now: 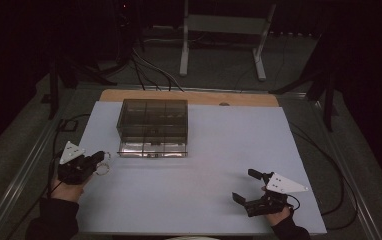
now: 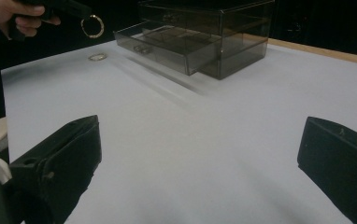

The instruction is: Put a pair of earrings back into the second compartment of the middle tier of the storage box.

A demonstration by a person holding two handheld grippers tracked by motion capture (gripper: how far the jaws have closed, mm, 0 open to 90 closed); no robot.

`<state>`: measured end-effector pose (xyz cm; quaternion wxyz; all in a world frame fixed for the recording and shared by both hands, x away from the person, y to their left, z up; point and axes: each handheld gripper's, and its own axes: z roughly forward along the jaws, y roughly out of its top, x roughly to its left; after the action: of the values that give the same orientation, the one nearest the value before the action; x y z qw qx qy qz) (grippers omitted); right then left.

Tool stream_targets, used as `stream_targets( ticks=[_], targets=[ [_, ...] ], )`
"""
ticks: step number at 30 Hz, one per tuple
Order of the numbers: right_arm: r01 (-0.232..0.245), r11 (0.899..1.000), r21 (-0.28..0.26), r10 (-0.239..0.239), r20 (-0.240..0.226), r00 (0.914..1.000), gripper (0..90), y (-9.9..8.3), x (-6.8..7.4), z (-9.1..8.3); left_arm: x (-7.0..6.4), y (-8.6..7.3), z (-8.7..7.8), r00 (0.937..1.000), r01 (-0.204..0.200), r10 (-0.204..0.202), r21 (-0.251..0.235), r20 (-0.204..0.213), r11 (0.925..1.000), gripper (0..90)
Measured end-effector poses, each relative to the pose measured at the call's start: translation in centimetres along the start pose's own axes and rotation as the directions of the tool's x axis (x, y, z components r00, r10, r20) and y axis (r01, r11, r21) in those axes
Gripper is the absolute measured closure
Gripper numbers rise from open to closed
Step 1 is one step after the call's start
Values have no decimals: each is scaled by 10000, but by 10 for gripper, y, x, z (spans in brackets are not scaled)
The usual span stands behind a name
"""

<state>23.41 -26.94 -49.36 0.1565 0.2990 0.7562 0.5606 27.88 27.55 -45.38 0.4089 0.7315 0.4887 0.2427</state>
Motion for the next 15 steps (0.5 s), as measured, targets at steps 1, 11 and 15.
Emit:
stream_targets(
  ticks=[1,11,15],
  targets=[
    [16,10000,-8,-16,0,10000,0,0,0,0,-1,2,0,10000,-14,14,-13,98,10000,896],
    [-7,10000,3,7,-27,10000,0,0,0,0,-10,18,1,9973,-100,130,-417,726,9991,896],
    [37,10000,26,-37,-40,10000,0,0,0,1,-12,23,2,9960,-108,153,-513,882,9986,896]
  ],
)
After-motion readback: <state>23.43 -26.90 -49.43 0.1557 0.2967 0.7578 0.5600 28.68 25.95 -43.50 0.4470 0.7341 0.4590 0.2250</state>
